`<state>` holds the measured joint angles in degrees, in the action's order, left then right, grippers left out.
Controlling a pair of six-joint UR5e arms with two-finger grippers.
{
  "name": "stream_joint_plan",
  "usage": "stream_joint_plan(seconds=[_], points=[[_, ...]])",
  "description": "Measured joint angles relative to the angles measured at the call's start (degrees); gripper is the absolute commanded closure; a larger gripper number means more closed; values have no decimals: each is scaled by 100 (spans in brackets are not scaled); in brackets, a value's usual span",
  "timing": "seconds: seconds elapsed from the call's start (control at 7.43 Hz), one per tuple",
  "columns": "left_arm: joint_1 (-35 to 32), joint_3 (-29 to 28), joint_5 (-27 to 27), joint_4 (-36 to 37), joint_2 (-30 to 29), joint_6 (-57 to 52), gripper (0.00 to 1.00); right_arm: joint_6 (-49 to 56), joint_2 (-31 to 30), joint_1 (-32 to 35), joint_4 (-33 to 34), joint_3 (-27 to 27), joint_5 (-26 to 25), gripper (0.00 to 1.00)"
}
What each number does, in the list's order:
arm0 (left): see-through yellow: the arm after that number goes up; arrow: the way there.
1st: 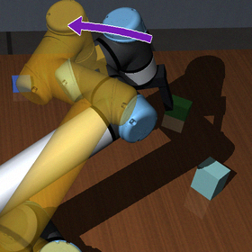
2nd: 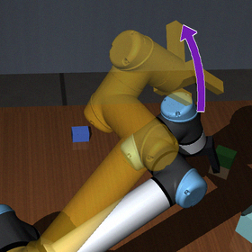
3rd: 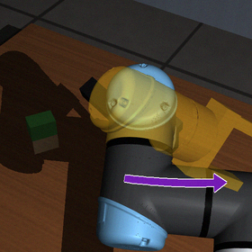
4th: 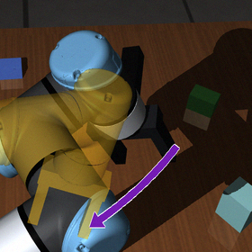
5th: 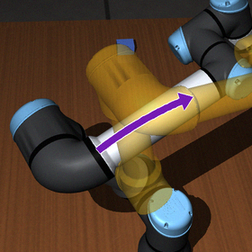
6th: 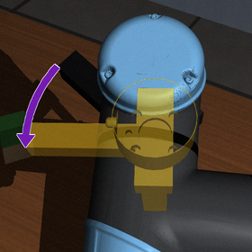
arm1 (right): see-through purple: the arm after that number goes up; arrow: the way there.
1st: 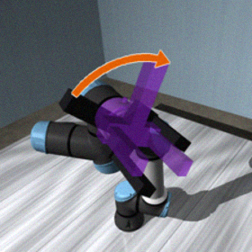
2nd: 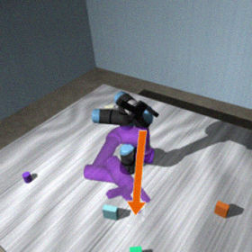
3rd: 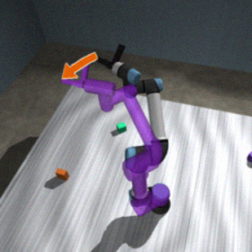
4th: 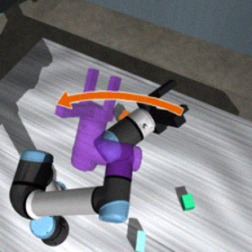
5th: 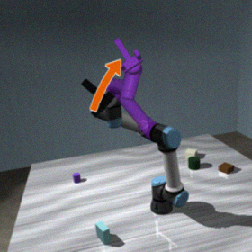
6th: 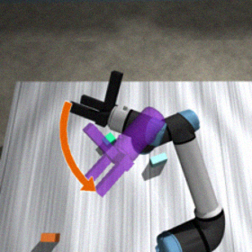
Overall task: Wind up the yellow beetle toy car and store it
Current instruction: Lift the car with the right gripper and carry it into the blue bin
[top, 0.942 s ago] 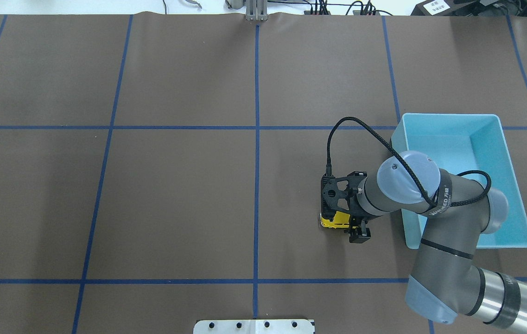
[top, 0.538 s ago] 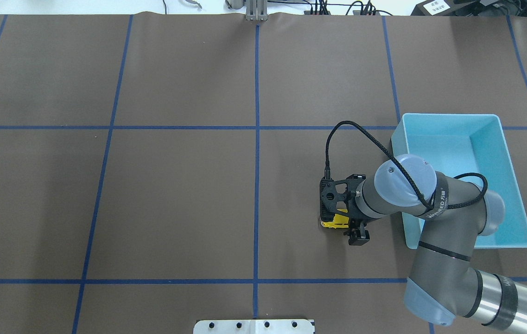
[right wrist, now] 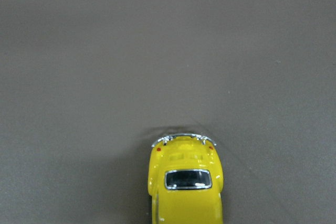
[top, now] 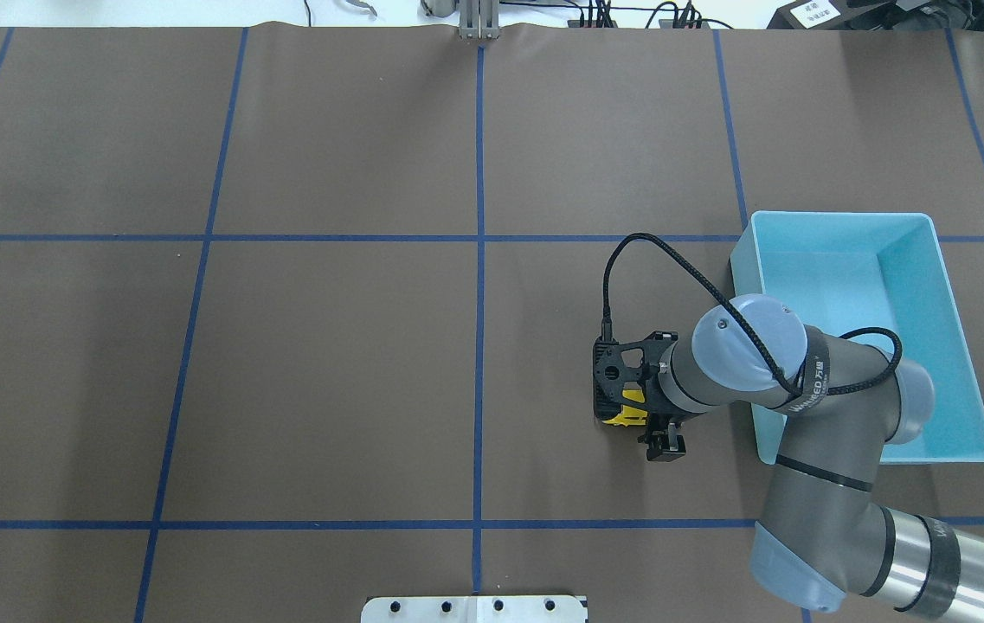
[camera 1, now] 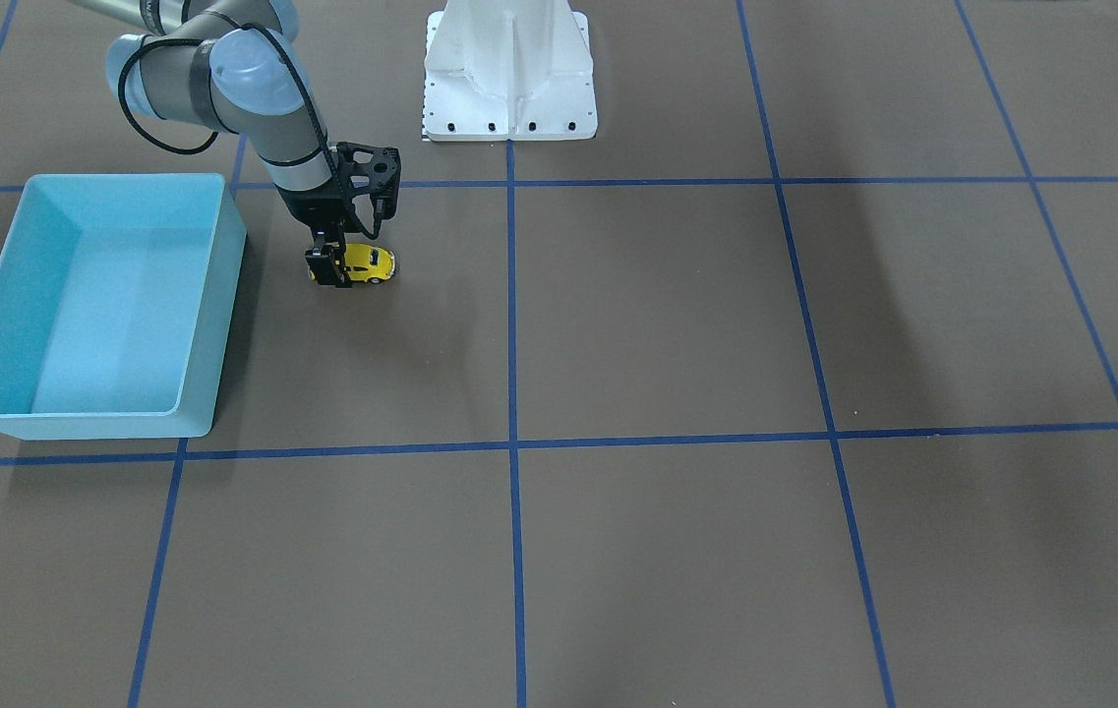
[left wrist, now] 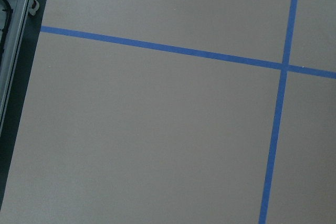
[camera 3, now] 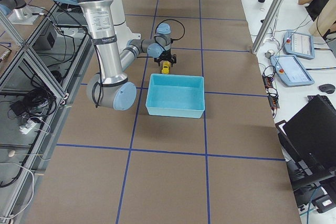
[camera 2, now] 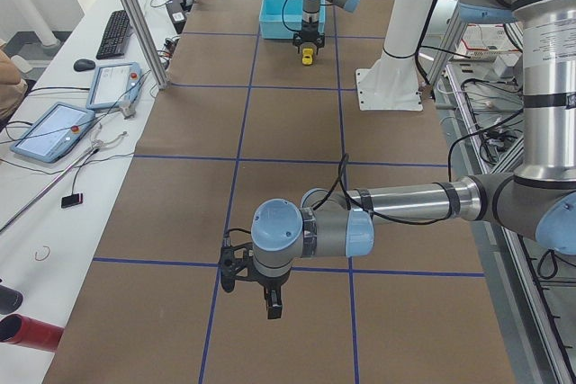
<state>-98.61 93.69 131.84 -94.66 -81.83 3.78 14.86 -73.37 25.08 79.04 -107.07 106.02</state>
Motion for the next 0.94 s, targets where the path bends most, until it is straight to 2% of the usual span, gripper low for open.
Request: stream_joint_plan(seconds=[0.13, 0.54, 0.94], points=[[0, 0, 0, 0, 0, 0, 0, 0, 3, -7, -2, 1, -2, 100], [0, 0, 0, -5, 0, 0, 0, -117, 18, 47, 1, -93, 61, 100], [0, 0, 0, -8, 0, 0, 0, -248, 150, 738, 440, -669, 556, 100]])
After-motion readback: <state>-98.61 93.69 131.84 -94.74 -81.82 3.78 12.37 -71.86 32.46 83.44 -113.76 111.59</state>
